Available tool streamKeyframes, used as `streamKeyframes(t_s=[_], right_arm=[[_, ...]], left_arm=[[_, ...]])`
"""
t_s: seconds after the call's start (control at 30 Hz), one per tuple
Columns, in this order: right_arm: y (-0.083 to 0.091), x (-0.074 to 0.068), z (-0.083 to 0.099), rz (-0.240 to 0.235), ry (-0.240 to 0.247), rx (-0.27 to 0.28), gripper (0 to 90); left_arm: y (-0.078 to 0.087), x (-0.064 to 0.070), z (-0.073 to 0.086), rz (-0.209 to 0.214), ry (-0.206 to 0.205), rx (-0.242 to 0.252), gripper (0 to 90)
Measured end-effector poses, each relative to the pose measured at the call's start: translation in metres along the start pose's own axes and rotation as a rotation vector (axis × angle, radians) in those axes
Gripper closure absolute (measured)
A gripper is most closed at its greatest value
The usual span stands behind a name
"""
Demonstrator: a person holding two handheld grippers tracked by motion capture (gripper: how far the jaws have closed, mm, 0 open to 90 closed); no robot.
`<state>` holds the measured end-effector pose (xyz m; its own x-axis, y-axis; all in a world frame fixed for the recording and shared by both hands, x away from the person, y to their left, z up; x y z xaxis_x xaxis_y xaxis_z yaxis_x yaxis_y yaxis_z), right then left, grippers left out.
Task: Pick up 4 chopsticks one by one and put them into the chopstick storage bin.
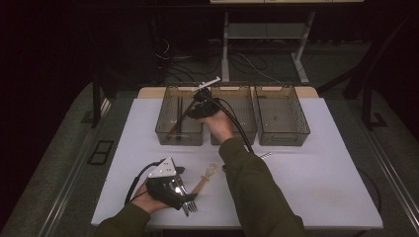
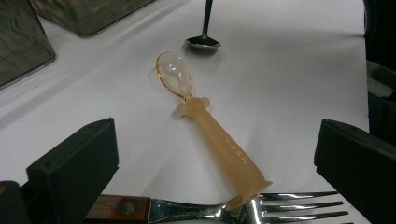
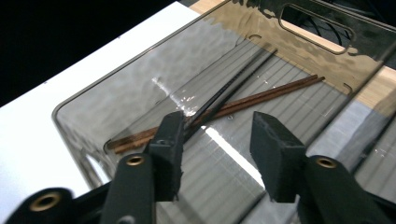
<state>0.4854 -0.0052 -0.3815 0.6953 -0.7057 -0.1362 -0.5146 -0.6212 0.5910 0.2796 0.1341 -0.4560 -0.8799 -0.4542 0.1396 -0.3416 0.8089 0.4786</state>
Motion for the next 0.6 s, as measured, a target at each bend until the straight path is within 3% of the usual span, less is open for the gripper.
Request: streamKeyframes(t_s=[0.1,0.33,0.6], right_arm=[[0.010,0.005,0.006,-0.047,-0.012,0.022,46.1],[0.044,0.015,0.022,-0.107,0.018,0.067,40.7],[0.081,0.025,0.042,-0.120,0.035,0.107,38.8]], left_arm=[[0.000,0.001,0.000,0.000,0.004,0.001,0.0],[-0.001,0.000,0.000,-0.002,-0.006,-0.005,0.0],[-0.002,0.002,0.000,-0.010,0.006,-0.004,0.0]])
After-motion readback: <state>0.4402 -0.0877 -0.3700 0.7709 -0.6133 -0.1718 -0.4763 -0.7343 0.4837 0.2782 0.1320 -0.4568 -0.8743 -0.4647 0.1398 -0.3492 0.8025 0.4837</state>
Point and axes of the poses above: each handheld gripper's, and its own axes: y roughly backward along the jaws, z roughly out of its underside, x roughly to its right, the point moved 3 cm from there along -y, roughly forward along the jaws, and after that the axes turned 5 degrees about x, right-handed, at the moved point
